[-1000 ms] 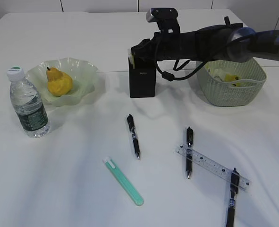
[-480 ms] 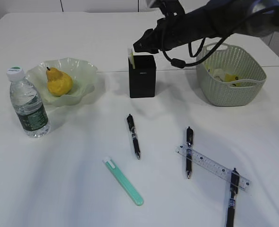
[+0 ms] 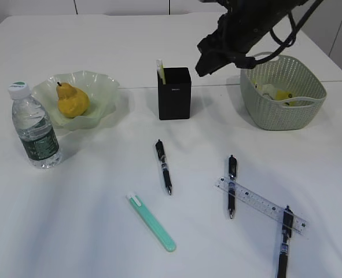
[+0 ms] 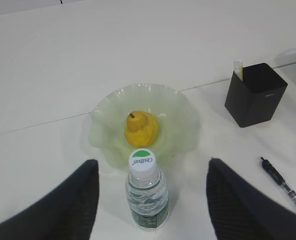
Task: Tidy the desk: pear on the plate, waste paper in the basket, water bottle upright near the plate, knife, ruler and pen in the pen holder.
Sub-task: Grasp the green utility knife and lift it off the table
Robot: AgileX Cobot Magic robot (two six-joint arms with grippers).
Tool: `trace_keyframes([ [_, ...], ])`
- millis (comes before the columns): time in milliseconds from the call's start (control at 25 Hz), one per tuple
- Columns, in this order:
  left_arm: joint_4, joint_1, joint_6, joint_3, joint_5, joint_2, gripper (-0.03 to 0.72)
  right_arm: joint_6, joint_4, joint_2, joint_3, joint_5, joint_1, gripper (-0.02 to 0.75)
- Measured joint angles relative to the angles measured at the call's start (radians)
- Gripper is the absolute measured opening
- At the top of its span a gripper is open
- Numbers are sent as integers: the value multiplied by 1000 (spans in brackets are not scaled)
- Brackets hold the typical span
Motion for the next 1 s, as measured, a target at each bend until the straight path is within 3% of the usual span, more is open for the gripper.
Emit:
trace_keyframes([
  [160,0,0,0,0,0,0,473,166,-141,-32,0,156,0,239],
  [400,0,0,0,0,0,0,474,394,-320,-78,-2,186,-1,239],
  [680,0,0,0,0,10,0,474,461,-344,-176,39,191,33,239],
  [1000,0,0,0,0,38,0,474,500,-383,-250,238,194,102,239],
])
